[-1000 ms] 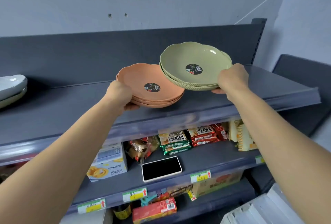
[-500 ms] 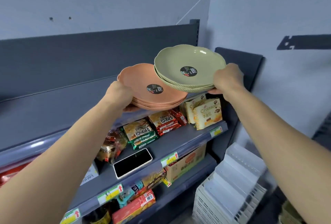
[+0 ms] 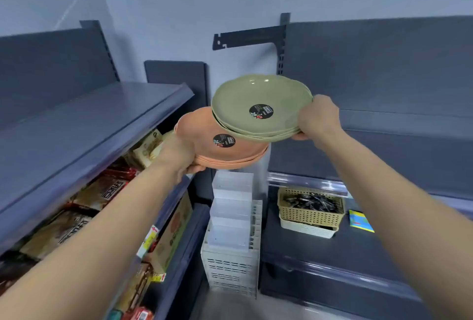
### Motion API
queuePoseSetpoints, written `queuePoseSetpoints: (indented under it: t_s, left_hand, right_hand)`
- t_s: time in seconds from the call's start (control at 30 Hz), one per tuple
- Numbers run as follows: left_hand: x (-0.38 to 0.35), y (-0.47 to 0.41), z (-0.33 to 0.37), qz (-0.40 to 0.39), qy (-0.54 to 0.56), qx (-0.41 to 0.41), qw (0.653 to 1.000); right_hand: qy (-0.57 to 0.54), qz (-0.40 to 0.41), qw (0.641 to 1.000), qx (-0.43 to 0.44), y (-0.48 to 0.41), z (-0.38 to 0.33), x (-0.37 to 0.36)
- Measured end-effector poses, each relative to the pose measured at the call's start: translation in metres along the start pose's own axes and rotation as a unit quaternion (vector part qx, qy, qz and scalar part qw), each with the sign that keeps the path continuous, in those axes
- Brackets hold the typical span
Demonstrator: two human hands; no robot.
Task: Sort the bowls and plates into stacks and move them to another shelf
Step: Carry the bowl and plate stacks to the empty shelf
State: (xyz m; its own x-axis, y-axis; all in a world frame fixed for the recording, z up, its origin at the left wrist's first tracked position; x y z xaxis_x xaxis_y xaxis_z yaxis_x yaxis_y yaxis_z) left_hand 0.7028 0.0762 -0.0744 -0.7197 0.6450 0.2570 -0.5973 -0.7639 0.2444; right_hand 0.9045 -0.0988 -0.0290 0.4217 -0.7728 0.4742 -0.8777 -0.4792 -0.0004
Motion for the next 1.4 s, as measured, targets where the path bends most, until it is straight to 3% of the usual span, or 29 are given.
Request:
queuePoseSetpoints:
  t_s: [0.33,0.47,0.93,1.4]
  left_hand:
    - [-0.201,0.009,0.043,-0.214,-0.013,-0.048,0.976]
    - [-0.278,0.02,0.054,-0.251,-0.028,-0.051,0.966]
    - [-0.52,0.04,0.092,-0.246,-0.033,-0.032,0.968]
    - [-0.575,-0.058,0.065,-0.161,-0.064,0.005,0.985]
  right_hand:
    - [0.016,0.178,0.98,-0.093,0.035,0.099,0.181]
    - [0.004,0.226,0.966,-0.128,0.041,0.143,0.247]
    - [0.032,0.277,0.945,-0.17,-0.004,0.288,0.471]
    - [0.001,0.265,0.938,-0.222,-0.077,0.359,0.479]
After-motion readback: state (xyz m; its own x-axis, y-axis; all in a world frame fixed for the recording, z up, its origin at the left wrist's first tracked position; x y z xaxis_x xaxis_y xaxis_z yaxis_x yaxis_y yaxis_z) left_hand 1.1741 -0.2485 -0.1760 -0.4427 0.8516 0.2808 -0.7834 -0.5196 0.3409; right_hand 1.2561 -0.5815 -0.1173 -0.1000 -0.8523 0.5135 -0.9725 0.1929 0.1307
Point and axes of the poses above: each hand's wrist, its own y-axis away from the middle knuckle, its own x-axis out of the back of the hand, z = x × y, the point moved 5 cm from there along -y, towards the middle knuckle, and after that the axes turned 10 degrees about -z, right-handed, at the moved point
